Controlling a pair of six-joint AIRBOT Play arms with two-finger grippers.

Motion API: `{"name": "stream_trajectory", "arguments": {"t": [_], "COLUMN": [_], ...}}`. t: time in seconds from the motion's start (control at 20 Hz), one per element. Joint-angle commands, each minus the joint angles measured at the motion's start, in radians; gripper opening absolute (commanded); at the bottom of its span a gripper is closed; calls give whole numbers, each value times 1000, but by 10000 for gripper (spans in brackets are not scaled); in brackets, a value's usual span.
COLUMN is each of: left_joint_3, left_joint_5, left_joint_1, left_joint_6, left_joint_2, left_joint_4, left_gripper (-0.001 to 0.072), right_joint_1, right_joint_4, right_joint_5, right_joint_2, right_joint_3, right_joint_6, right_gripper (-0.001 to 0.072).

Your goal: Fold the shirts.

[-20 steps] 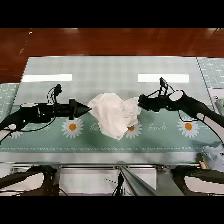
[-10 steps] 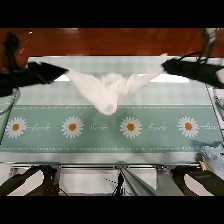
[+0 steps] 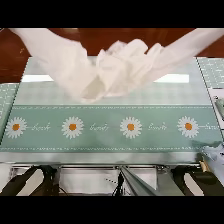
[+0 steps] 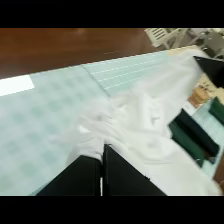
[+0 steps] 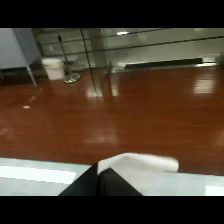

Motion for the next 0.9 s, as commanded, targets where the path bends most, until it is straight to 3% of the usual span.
{"name": "stream_trajectory", "arguments": {"t": [0.0,0.05,0.15,0.45,0.85], "left_joint_3": [50,50,50,50,50], "left_joint_5": [2,-23,-35,65,448], "left_joint_1": [7,7,4,-8,-8], "left_joint_6": [-196,-214,-225,-224,-220], "left_joint_2": [59,68,95,237,408], "left_joint_4": [489,557,558,454,425], "left_gripper": [23,23,23,23,23], "right_joint_1": [-4,-4,-2,-1,-1], "right_joint_4": [-439,-521,-514,-360,-284], "right_joint_5": [222,282,309,181,32], "right_joint_2": [78,95,127,217,226], "right_joint_3": [18,18,18,18,190], "right_joint_6": [229,289,292,289,274], "right_gripper": [24,23,24,23,23]}}
